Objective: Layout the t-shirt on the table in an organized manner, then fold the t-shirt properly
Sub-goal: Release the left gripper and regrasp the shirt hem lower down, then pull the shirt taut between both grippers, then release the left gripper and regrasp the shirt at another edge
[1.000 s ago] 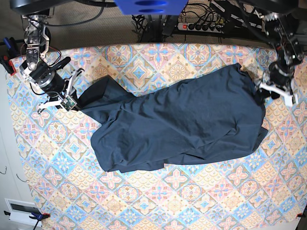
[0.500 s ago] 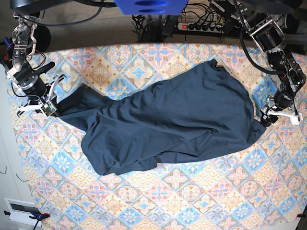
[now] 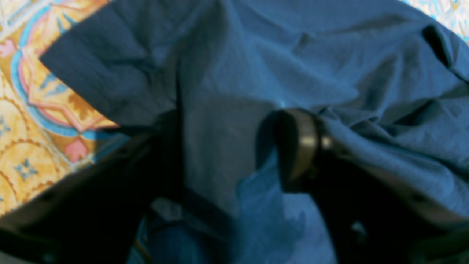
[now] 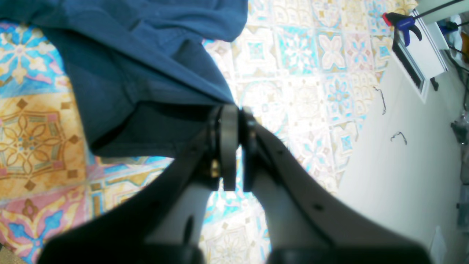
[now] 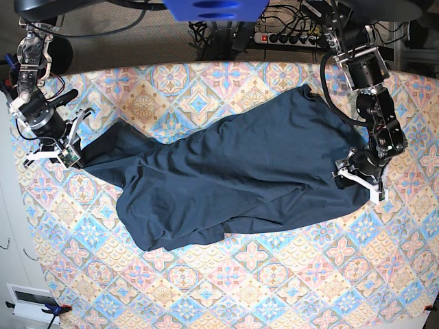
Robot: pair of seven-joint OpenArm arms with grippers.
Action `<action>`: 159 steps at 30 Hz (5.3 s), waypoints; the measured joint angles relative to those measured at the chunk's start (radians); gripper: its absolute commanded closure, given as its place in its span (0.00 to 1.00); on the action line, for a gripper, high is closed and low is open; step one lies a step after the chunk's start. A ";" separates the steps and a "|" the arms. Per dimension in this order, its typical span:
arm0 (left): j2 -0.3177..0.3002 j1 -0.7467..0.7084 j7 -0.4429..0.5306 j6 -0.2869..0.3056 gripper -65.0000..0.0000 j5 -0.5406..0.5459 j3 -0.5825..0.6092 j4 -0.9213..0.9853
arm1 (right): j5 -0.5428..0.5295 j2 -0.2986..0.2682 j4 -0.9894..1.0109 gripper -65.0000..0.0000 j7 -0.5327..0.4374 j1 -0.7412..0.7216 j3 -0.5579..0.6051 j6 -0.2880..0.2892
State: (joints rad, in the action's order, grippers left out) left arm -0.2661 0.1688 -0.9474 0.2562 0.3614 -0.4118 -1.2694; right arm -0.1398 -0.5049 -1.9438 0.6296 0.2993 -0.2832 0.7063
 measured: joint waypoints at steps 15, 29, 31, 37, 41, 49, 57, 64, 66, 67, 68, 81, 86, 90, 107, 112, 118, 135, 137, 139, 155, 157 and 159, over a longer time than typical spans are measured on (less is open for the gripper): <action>-0.018 -0.109 -0.004 -0.007 0.45 0.156 -0.138 -0.106 | 0.000 0.001 0.000 0.99 0.002 -0.002 0.006 0.000; 0.011 -0.125 -0.005 -0.001 0.45 0.156 -0.077 -0.082 | 0.000 0.001 0.000 0.99 0.031 -0.002 0.007 0.000; 0.003 -0.126 -0.003 -0.002 0.46 0.156 -0.077 -0.082 | -0.001 0.001 0.000 0.99 0.030 -0.002 0.007 0.000; 0.009 -0.110 -0.005 -0.005 0.84 0.162 -0.084 -0.076 | 0.000 0.002 0.000 0.99 0.031 -0.001 0.007 0.000; 0.006 -0.041 0.050 0.000 1.00 0.165 -0.109 -0.050 | 0.000 0.003 0.000 0.99 0.031 0.000 0.008 0.000; 0.007 0.035 0.066 -0.008 1.00 0.164 -0.120 0.126 | -0.001 0.002 0.000 0.99 0.033 0.000 0.008 0.000; 0.005 -0.037 -0.039 0.002 0.97 0.178 -0.171 -0.124 | -0.003 0.003 0.000 0.99 0.040 0.002 0.008 0.000; 0.020 -0.098 -0.051 -0.005 0.51 0.170 -0.225 -0.141 | -0.003 0.003 0.000 0.99 0.037 0.003 0.008 0.000; 0.020 -0.099 -0.050 -0.005 0.41 0.171 -0.225 -0.109 | -0.003 0.003 0.000 0.99 0.037 0.003 0.008 0.000; 0.019 -0.097 -0.050 -0.005 0.39 0.166 -0.225 -0.083 | -0.003 0.003 0.000 0.99 0.037 0.003 0.008 0.000; 0.021 -0.090 -0.050 -0.008 0.39 0.163 -0.225 -0.055 | -0.003 0.002 0.000 0.99 0.037 0.003 0.009 0.000; 0.068 -0.027 -0.047 -0.005 0.59 0.167 -0.225 0.024 | 0.000 0.002 0.000 0.99 0.037 0.002 0.035 0.000; 0.074 -0.021 -0.051 -0.005 0.61 0.166 -0.225 0.025 | 0.000 0.002 0.000 0.99 0.037 0.002 0.035 0.000; 0.075 -0.002 -0.047 -0.005 0.63 0.167 -0.225 0.025 | 0.000 0.002 0.000 0.99 0.037 0.000 0.035 0.000; 0.047 0.101 -0.005 0.003 1.00 0.171 -0.228 0.027 | -0.003 0.002 0.000 0.99 0.038 0.000 0.034 0.000; -0.019 0.156 0.001 -0.007 1.00 0.164 -0.298 0.027 | -0.006 0.003 0.000 0.99 0.033 0.000 0.006 0.004; -0.031 0.211 0.008 0.001 1.00 0.164 -0.293 0.060 | -0.011 0.002 0.000 0.99 0.030 0.000 -0.006 0.001; -0.066 0.215 0.123 -0.226 0.58 0.185 -0.127 0.123 | -0.006 0.002 -0.005 0.99 0.083 0.000 0.023 0.000; -0.066 0.133 0.040 -0.204 0.58 0.198 -0.127 0.011 | 0.001 0.002 -0.005 0.99 0.097 -0.002 0.039 -0.002; -0.060 0.023 -0.027 -0.203 0.58 0.233 -0.126 -0.137 | -0.013 0.006 -0.005 0.99 0.088 -0.002 0.048 0.000; 0.008 -0.334 -0.154 -0.189 0.56 0.317 -0.021 -0.409 | -0.003 0.003 0.000 0.99 0.097 -0.108 0.118 0.000; 0.027 -0.334 -0.159 -0.192 0.49 0.312 -0.021 -0.409 | -0.005 0.003 0.000 0.99 0.096 -0.108 0.118 0.000; 0.049 -0.323 -0.149 -0.192 0.42 0.314 -0.022 -0.381 | -0.003 0.003 0.000 0.99 0.097 -0.108 0.118 0.000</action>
State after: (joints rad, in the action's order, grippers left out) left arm -0.2169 -0.1539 -1.0966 0.0639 0.6754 -0.4339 -1.6501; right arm -0.1432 -0.5022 -1.9442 0.7269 0.1913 -0.1654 0.7059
